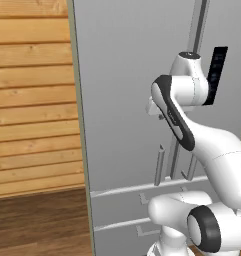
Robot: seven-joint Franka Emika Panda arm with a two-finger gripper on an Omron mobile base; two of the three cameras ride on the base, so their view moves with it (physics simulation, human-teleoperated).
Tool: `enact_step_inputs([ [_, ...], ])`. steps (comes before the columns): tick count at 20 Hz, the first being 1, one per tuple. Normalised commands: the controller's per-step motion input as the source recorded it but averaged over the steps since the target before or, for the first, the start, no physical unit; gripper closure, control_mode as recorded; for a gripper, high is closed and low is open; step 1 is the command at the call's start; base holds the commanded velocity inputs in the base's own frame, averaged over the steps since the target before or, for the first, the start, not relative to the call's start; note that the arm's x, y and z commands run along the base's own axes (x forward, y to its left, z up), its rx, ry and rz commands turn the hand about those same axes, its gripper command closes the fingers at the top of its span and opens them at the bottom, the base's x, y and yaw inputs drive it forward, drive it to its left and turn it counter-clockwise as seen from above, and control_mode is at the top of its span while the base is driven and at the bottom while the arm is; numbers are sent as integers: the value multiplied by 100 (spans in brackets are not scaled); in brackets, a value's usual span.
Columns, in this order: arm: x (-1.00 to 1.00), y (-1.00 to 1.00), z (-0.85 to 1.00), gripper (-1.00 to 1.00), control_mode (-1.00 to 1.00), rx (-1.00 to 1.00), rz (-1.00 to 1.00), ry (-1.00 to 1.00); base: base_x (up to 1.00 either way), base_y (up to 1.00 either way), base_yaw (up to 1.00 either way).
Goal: Take the strawberry from the fridge and place it on top of the pancake, located on the dining counter.
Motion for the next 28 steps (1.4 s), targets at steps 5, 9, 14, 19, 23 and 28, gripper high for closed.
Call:
enact_step_inputs([
  [5,0,0,0,-100,100,0,0,0,0,0,0],
  [9,0,0,0,-100,100,0,0,0,0,0,0],
  [14,0,0,0,-100,100,0,0,0,-5,0,0],
  [19,0,0,0,-100,100,0,0,0,-50,-7,-1],
  [23,0,0,0,-100,100,0,0,0,-54,-23,-2],
  [28,0,0,0,-100,100,0,0,0,-22,-53,-2],
])
